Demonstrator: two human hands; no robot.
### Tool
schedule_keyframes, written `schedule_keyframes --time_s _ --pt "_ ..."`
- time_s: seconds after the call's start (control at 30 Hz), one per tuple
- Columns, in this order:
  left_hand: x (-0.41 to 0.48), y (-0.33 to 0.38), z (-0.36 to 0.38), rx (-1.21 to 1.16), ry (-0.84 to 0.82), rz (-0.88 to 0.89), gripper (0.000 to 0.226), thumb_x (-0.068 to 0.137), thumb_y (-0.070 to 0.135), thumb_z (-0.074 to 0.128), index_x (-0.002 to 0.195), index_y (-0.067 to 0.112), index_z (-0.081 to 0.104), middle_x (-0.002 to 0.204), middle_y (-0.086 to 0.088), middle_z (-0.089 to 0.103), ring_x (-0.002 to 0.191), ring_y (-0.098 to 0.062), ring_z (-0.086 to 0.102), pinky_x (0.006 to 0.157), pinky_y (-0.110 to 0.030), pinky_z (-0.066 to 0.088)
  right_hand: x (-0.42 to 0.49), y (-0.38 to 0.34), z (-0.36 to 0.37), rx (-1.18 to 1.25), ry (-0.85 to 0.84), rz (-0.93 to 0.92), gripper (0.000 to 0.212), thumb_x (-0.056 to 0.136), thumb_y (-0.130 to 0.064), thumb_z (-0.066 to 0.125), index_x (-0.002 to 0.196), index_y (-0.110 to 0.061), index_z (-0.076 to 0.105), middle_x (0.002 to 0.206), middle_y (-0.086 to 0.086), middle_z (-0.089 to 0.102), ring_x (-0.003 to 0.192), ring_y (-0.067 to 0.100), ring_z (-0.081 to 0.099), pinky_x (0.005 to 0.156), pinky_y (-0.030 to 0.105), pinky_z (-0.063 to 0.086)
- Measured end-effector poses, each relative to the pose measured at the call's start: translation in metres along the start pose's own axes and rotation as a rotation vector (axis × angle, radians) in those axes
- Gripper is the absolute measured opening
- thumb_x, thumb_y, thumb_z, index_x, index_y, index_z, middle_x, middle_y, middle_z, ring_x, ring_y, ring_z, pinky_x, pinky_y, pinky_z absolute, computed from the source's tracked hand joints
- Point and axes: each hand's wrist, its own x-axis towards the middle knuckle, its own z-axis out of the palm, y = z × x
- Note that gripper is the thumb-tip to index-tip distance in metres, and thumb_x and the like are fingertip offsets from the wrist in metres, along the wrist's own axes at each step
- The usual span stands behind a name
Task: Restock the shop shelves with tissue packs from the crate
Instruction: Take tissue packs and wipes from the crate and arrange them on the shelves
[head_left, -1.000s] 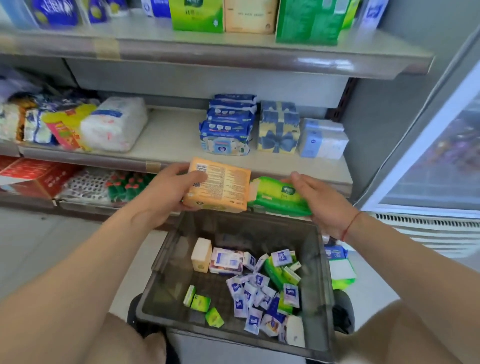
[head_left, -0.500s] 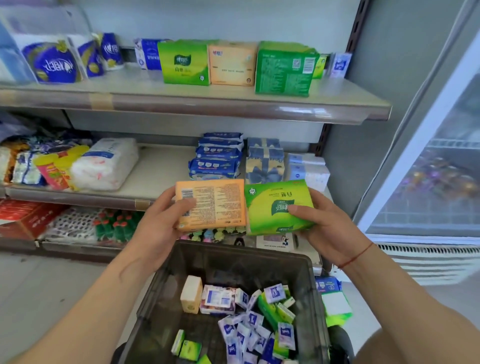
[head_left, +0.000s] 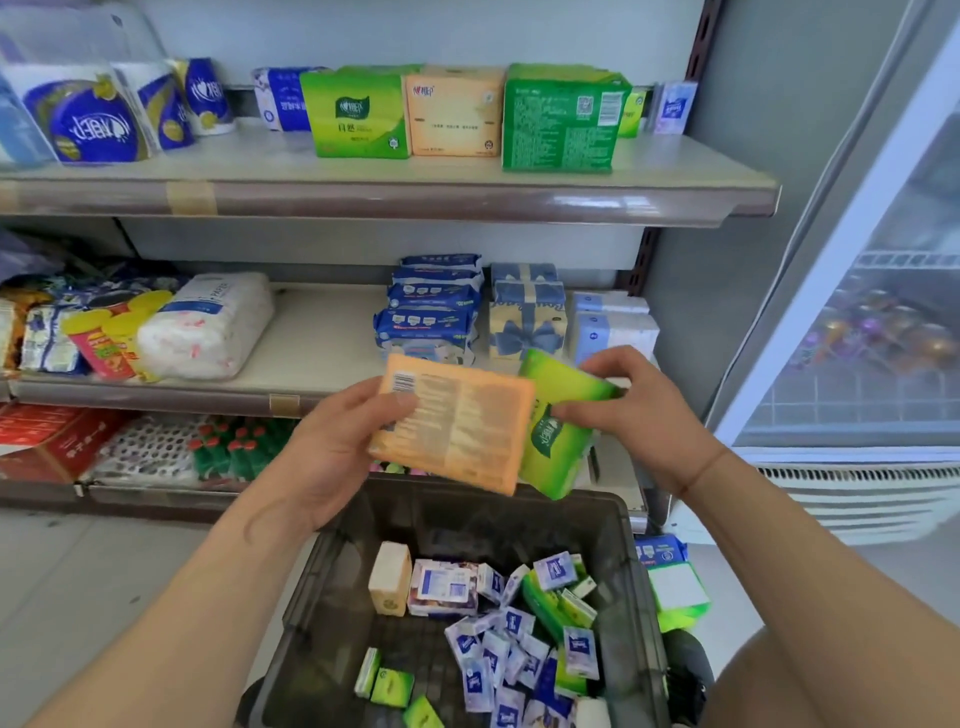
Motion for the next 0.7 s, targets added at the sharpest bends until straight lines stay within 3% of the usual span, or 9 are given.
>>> schedule_keyframes --time_s 0.1,0.2,0.37,0.5,0.57,0.6,0.67,0.7 --pt "-0.001 -0.006 0.026 0.118 -0.207 -0.082 0.038 0.080 0.015 0.074 0.117 0.012 0.074 0.116 -0.021 0.072 0.101 -0.029 0.071 0.090 -0.039 0.056 0.012 -0.006 0.007 0.005 -0.199 0.020 0.060 0.067 -0.039 0.093 0.120 -0.032 0.068 0.123 0.003 0.070 0.105 0.019 0.072 0.089 0.040 0.059" --pt "0.001 -0.018 0.042 0.133 -0.312 -0.142 0.049 0.082 0.014 0.074 0.130 0.009 0.066 0.129 -0.028 0.064 0.109 -0.034 0.066 0.096 -0.045 0.050 0.014 -0.004 0.028 -0.035 -0.298 0.032 0.071 0.062 -0.053 0.087 0.120 -0.027 0.056 0.123 0.001 0.071 0.105 0.020 0.072 0.089 0.042 0.059" --pt "0.003 -0.030 0.037 0.088 -0.227 -0.153 0.042 0.084 0.017 0.072 0.124 0.006 0.069 0.123 -0.024 0.070 0.107 -0.034 0.069 0.098 -0.047 0.051 0.008 0.006 0.037 0.033 -0.267 0.038 0.046 0.083 -0.055 0.072 0.119 -0.028 0.066 0.120 0.001 0.072 0.108 0.019 0.070 0.091 0.038 0.055" --pt "0.005 -0.030 0.034 0.035 0.066 0.042 0.037 0.080 0.032 0.078 0.113 0.015 0.076 0.123 -0.019 0.071 0.109 -0.033 0.070 0.095 -0.047 0.055 -0.009 -0.004 0.020 0.290 -0.183 0.134 0.073 0.078 -0.074 0.063 0.135 -0.028 0.061 0.126 -0.012 0.069 0.119 0.015 0.066 0.095 0.042 0.056" --pt "0.006 -0.030 0.031 0.110 0.225 0.165 0.044 0.073 0.048 0.083 0.110 0.025 0.078 0.132 -0.015 0.062 0.117 -0.029 0.066 0.092 -0.041 0.059 -0.020 -0.004 0.016 0.325 -0.273 0.127 0.076 0.077 -0.067 0.073 0.134 -0.018 0.059 0.126 -0.001 0.071 0.120 0.021 0.067 0.092 0.042 0.057" --pt "0.006 -0.030 0.032 0.166 0.281 0.212 0.047 0.071 0.054 0.085 0.110 0.028 0.078 0.135 -0.012 0.058 0.120 -0.023 0.063 0.088 -0.032 0.059 -0.023 -0.003 0.018 0.354 -0.339 0.142 0.079 0.074 -0.060 0.080 0.136 -0.015 0.056 0.129 0.004 0.069 0.121 0.027 0.067 0.092 0.043 0.058" --pt "0.003 -0.028 0.035 0.239 0.348 0.257 0.048 0.070 0.055 0.085 0.110 0.028 0.077 0.135 -0.006 0.050 0.120 -0.008 0.056 0.081 -0.015 0.055 -0.027 -0.004 0.026 0.468 -0.427 0.142 0.081 0.073 -0.043 0.087 0.139 -0.011 0.053 0.135 0.012 0.065 0.122 0.036 0.065 0.094 0.048 0.058" --pt "0.002 -0.026 0.037 0.234 0.352 0.271 0.048 0.071 0.053 0.082 0.111 0.028 0.077 0.136 -0.004 0.048 0.121 -0.005 0.055 0.080 -0.013 0.054 -0.026 -0.006 0.031 0.515 -0.416 0.126 0.075 0.076 -0.033 0.087 0.138 -0.009 0.053 0.136 0.014 0.064 0.122 0.038 0.065 0.095 0.052 0.057"
